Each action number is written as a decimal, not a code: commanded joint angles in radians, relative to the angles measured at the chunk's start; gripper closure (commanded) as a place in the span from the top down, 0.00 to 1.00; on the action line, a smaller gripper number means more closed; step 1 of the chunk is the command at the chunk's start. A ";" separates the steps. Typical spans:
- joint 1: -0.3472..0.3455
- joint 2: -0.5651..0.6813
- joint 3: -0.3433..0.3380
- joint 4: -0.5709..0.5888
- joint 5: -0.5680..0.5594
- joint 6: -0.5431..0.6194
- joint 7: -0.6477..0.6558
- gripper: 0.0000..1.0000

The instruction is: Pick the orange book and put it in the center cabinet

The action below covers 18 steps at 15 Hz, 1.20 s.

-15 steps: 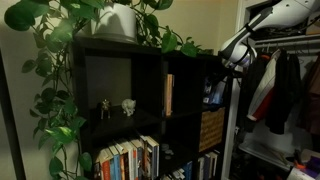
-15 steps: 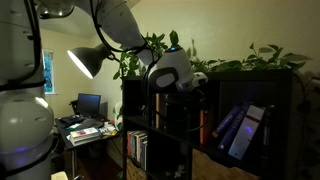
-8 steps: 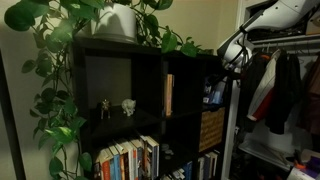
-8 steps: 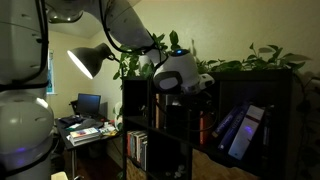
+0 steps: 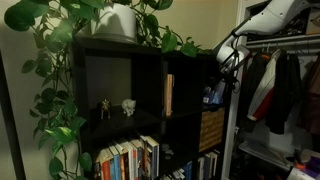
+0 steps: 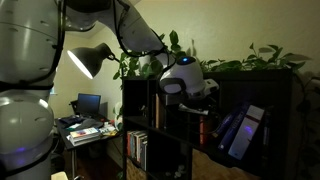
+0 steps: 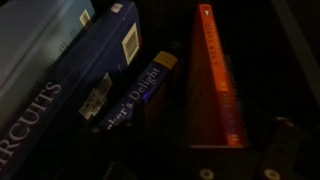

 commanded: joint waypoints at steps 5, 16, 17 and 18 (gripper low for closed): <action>-0.018 0.075 0.025 0.093 0.150 -0.024 -0.120 1.00; -0.011 0.104 0.027 0.101 0.166 -0.028 -0.128 0.20; -0.005 0.092 0.019 0.084 0.144 -0.020 -0.110 0.12; -0.005 0.088 0.017 0.079 0.138 -0.022 -0.109 0.09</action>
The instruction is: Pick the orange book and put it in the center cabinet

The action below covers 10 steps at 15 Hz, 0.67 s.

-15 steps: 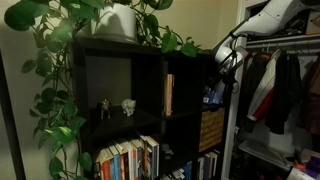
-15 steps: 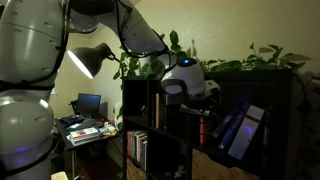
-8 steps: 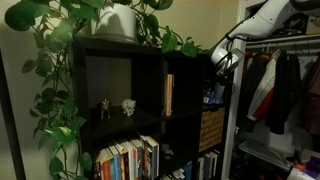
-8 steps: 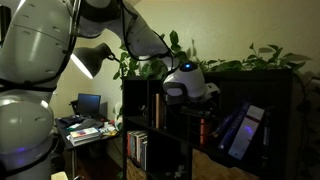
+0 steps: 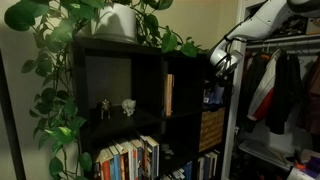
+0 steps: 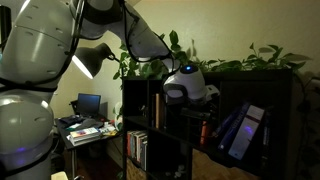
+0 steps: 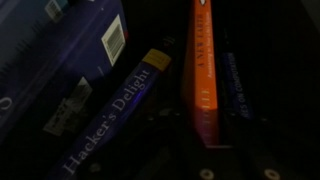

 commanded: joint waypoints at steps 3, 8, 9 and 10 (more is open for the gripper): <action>0.002 -0.064 -0.022 -0.064 -0.044 -0.013 0.024 0.10; 0.011 -0.126 -0.053 -0.142 -0.125 -0.007 0.106 0.10; 0.014 -0.147 -0.062 -0.169 -0.153 -0.001 0.132 0.10; 0.017 -0.163 -0.071 -0.189 -0.183 0.002 0.159 0.10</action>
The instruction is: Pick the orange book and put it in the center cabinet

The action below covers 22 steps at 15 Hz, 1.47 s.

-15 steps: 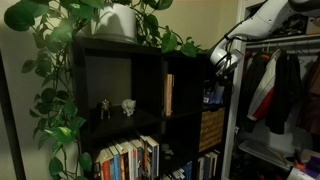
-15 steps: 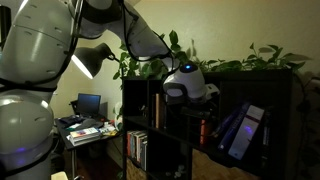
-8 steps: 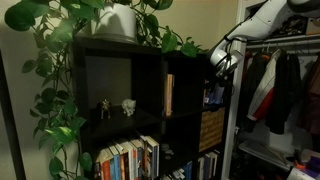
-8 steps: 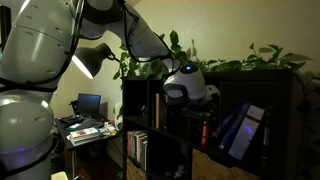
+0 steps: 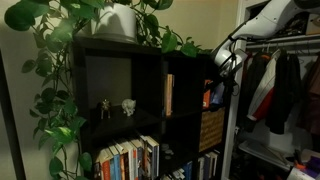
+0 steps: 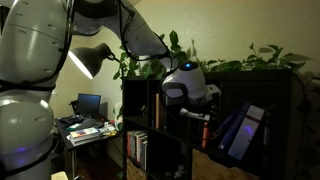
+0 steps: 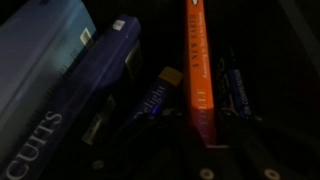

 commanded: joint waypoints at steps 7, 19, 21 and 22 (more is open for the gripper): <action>0.012 -0.247 -0.054 -0.289 -0.278 0.037 0.246 0.09; 0.000 -0.228 -0.049 -0.269 -0.262 0.022 0.212 0.08; 0.000 -0.275 -0.050 -0.315 -0.265 0.032 0.199 0.08; -0.001 -0.293 -0.050 -0.330 -0.265 0.031 0.193 0.08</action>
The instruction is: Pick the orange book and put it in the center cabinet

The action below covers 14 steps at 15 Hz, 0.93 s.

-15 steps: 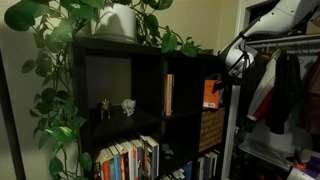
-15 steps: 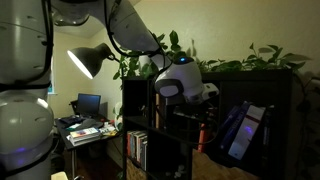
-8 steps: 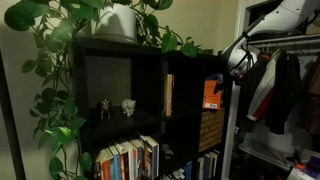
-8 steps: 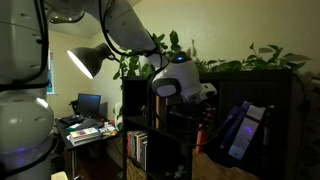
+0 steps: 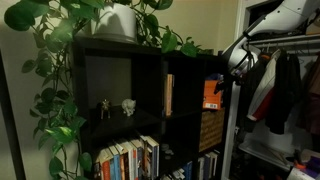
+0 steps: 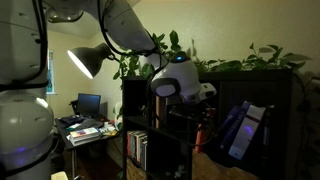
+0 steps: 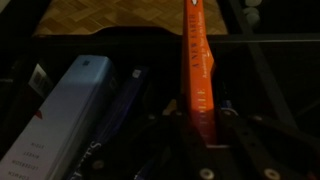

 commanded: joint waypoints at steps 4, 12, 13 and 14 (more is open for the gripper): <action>-0.008 -0.209 0.002 -0.196 -0.019 0.025 -0.039 0.08; -0.034 -0.426 0.064 -0.404 -0.061 0.066 -0.034 0.08; -0.034 -0.451 0.082 -0.430 -0.064 0.077 -0.032 0.08; -0.033 -0.473 0.101 -0.451 -0.066 0.087 -0.030 0.08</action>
